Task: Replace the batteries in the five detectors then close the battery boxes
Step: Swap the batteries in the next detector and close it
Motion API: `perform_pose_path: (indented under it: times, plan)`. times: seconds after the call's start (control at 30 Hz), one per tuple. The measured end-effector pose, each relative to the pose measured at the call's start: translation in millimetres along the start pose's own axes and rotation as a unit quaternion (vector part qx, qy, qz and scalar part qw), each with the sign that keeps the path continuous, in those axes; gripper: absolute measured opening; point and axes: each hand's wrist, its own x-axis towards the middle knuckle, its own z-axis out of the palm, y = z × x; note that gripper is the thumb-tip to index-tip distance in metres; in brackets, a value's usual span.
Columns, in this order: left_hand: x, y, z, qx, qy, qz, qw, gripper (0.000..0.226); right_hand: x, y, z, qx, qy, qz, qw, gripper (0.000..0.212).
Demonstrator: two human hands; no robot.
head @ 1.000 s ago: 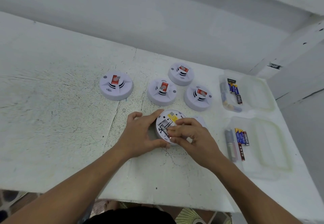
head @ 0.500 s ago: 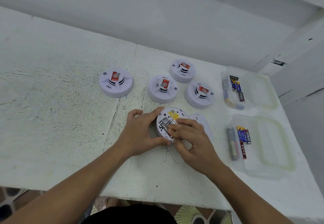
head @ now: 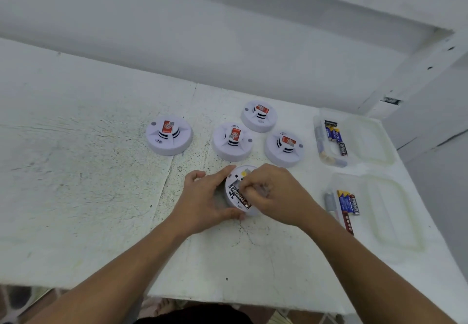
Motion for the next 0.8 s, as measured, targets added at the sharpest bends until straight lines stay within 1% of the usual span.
perform_pose_path:
  times: [0.07,0.1,0.17,0.23,0.3,0.37,0.4,0.43,0.5,0.53,0.57,0.63,0.7,0.73,0.8]
  plan:
    - [-0.2,3.7,-2.7,-0.003,-0.007,-0.006,1.000,0.085,9.3,2.1,-16.0,0.057,-0.015,0.046,0.997,0.019]
    - [-1.1,4.4,-3.9,-0.003,-0.011,-0.010,1.000,0.088,13.6,5.6,-25.4,0.079,0.000,0.065,0.995,0.019]
    - [-1.2,5.3,-5.4,-0.001,-0.014,-0.011,1.000,0.100,22.5,18.1,-48.4,0.138,0.074,0.096,0.983,0.021]
    - [-1.7,4.1,-5.6,0.004,-0.015,-0.010,1.000,0.102,31.4,38.3,-74.7,0.201,0.174,0.136,0.954,0.024]
    - [-1.0,3.4,-4.4,0.007,-0.013,-0.006,1.000,0.103,37.3,66.3,-104.2,0.216,0.249,0.196,0.924,0.022]
    - [-0.9,3.6,-2.7,0.011,-0.013,-0.004,1.000,0.101,42.0,98.5,-126.2,0.186,0.280,0.272,0.902,0.018]
    - [-0.6,4.5,-2.4,0.013,-0.012,-0.004,1.000,0.098,44.3,113.0,-134.6,0.129,0.271,0.313,0.901,0.017]
    - [-0.6,5.2,-2.3,0.012,-0.011,-0.008,1.000,0.094,45.9,123.3,-139.8,0.039,0.241,0.352,0.904,0.017]
    - [-0.7,7.0,-2.4,0.013,-0.009,-0.006,1.000,0.086,47.4,129.5,-140.2,-0.119,0.146,0.402,0.896,0.024]
    - [-1.0,7.9,-2.5,0.014,-0.006,-0.003,1.000,0.085,48.1,129.8,-136.8,-0.156,0.114,0.411,0.891,0.030]
    - [-0.5,8.4,-2.8,0.015,-0.001,-0.001,1.000,0.084,49.0,129.7,-133.1,-0.183,0.094,0.411,0.888,0.032]
    - [-0.7,9.2,-2.8,0.012,0.002,-0.003,1.000,0.081,50.4,135.3,-124.2,-0.212,0.108,0.410,0.880,0.028]
    - [-1.6,7.9,-2.0,0.006,0.001,-0.008,1.000,0.075,51.2,137.8,-114.8,-0.214,0.135,0.414,0.874,0.010]
    - [-1.7,8.2,-2.2,0.006,0.001,-0.006,1.000,0.075,51.5,140.3,-111.3,-0.212,0.139,0.419,0.872,0.010]
    - [-1.4,8.9,-2.5,0.003,0.002,-0.007,1.000,0.080,52.2,140.8,-106.9,-0.216,0.129,0.432,0.866,0.019]
